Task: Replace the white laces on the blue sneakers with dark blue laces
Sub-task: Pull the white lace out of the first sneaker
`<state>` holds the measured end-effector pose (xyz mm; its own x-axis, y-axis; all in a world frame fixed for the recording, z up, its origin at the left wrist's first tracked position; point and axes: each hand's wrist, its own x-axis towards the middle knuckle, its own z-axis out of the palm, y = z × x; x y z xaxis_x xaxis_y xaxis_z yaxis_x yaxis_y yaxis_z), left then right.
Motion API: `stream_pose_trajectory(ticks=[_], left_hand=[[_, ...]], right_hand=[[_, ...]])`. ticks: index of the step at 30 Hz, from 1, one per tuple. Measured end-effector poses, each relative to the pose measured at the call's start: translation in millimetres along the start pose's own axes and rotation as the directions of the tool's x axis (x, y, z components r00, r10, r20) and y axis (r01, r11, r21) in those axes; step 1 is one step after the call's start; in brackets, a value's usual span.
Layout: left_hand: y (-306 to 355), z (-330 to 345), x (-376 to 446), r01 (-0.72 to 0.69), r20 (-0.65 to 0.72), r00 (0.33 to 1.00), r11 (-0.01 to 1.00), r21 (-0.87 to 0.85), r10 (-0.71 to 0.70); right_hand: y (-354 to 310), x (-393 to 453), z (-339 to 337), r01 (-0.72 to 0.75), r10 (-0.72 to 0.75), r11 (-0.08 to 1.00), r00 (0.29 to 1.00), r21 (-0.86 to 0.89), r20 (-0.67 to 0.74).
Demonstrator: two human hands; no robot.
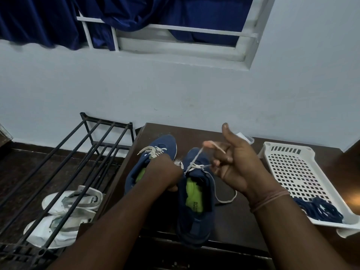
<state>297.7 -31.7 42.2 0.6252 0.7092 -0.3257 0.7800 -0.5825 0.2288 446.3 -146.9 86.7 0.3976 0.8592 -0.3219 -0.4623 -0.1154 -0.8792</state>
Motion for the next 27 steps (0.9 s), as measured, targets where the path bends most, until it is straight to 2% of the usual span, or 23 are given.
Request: stream_pose_trajectory(ticks=[1,3,5,7,8,11,13,15,19,22,23,25,27], left_hand=[[0.5,1.1,1.8,-0.002,-0.009,1.000,1.000,0.003,0.002],[0.3,0.8,0.8,-0.025,0.005,1.000,0.999,0.030,0.025],[0.1,0.5,-2.6,-0.030,0.009,1.000,0.997,0.065,0.029],[1.8,-2.3,-7.2,-0.021,0.019,1.000,0.998,0.054,0.020],[3.9,-2.2,-9.1,-0.027,0.027,0.999,0.998,0.050,0.025],[6.4,2.2,-8.5,0.013,-0.044,0.999,0.978,-0.207,-0.022],[6.3,5.6,-8.5,-0.006,-0.112,0.993,0.957,-0.289,-0.028],[5.6,8.6,-8.8,-0.027,-0.120,0.993,0.933,-0.359,-0.018],[2.9,11.5,-5.5,-0.062,-0.143,0.990,0.917,-0.393,0.006],[3.0,17.0,-2.7,-0.118,-0.181,0.982,0.941,-0.318,0.061],[3.5,19.2,-2.1,-0.139,-0.200,0.977,0.944,-0.300,0.080],[7.0,22.5,-2.5,-0.184,-0.222,0.967,0.950,-0.254,0.129],[11.3,26.2,-2.7,-0.245,-0.241,0.950,0.951,-0.191,0.196]], right_hand=[[1.7,0.2,2.3,-0.006,0.007,1.000,1.000,-0.030,0.025],[1.1,0.3,10.6,0.102,-0.101,0.995,0.993,-0.020,0.066],[-3.9,-0.1,16.1,0.211,-0.218,0.971,0.975,0.114,0.049],[-9.7,-1.1,13.2,0.255,-0.271,0.934,0.962,0.249,0.031],[-11.1,-2.3,10.6,0.254,-0.276,0.922,0.960,0.293,0.038],[-12.0,-7.3,6.0,0.225,-0.262,0.937,0.959,0.269,0.111],[-11.3,-9.1,8.1,0.281,-0.308,0.939,0.944,0.201,0.120],[-11.8,-10.2,13.0,0.332,-0.363,0.922,0.921,0.199,0.140],[-14.7,-14.9,16.7,0.369,-0.415,0.889,0.899,0.270,0.140],[-28.4,-24.8,16.0,0.354,-0.483,0.801,0.859,0.483,0.171],[-33.4,-26.2,15.1,0.356,-0.499,0.787,0.848,0.503,0.181],[-35.3,-23.8,13.3,0.397,-0.481,0.837,0.862,0.377,0.160],[-24.3,-17.9,12.5,0.407,-0.417,0.908,0.902,0.102,0.112]])
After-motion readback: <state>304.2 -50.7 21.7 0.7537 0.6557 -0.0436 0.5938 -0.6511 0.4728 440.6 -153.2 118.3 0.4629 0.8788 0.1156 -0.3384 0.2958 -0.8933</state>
